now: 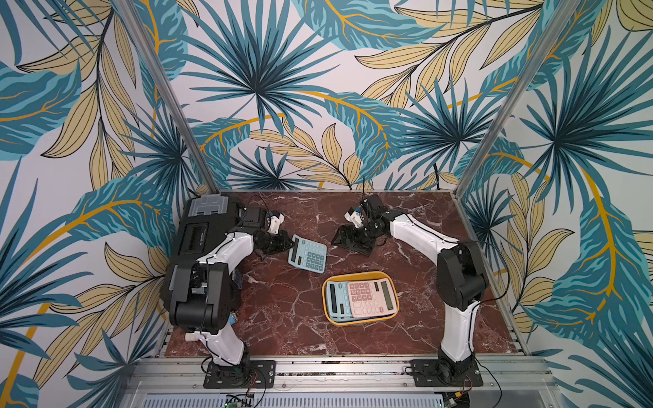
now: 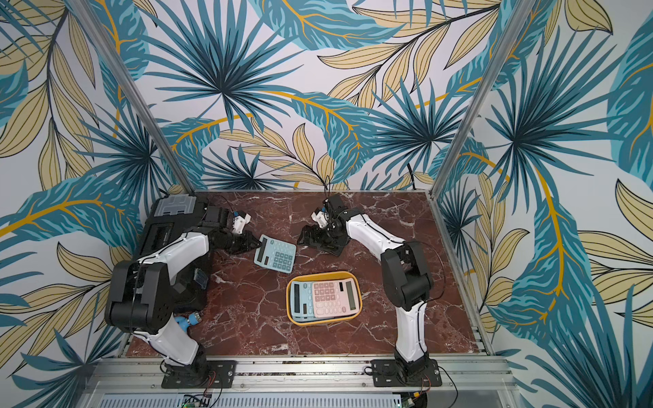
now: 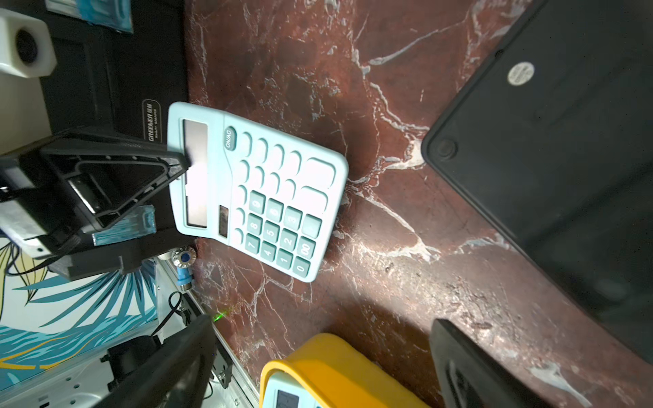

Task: Put the calculator in the storage box
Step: Pick up the calculator at the center of the board.

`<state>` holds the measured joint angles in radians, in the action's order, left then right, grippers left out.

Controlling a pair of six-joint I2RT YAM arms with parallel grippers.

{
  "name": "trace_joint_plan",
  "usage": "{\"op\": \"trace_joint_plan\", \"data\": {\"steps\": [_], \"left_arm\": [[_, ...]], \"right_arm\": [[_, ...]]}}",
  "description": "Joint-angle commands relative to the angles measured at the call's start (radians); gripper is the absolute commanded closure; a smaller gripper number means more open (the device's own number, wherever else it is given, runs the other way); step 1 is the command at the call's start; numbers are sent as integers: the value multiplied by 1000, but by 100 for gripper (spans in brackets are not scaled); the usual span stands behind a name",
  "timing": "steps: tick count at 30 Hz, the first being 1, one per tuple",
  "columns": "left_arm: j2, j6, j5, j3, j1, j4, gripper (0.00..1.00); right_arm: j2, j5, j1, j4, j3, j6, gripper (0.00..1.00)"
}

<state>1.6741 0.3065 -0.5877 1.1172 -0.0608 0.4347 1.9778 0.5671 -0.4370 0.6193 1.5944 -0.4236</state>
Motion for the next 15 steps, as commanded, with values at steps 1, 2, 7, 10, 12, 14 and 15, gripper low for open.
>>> {"op": "trace_joint_plan", "data": {"steps": [1, 2, 7, 10, 12, 14, 15], "left_arm": [[-59, 85, -19, -19, 10, -61, 100], [-69, 102, -18, -15, 9, -62, 100], [-143, 194, -24, -20, 9, -93, 100], [-199, 264, -39, -43, 9, -135, 100], [-230, 318, -71, -72, 10, -198, 100], [-256, 383, -116, -113, 9, -270, 100], [-266, 410, -131, -129, 8, -298, 100]], "right_arm": [[-56, -13, 7, -33, -40, -20, 1], [-69, -9, 10, -41, -51, -28, 0], [-124, 45, 33, -125, -115, -85, 0], [-149, 91, 49, -179, -157, -120, 0], [-167, 123, 60, -229, -192, -146, 0], [-183, 157, 64, -282, -222, -169, 1], [-191, 167, 66, -305, -233, -179, 1]]}}
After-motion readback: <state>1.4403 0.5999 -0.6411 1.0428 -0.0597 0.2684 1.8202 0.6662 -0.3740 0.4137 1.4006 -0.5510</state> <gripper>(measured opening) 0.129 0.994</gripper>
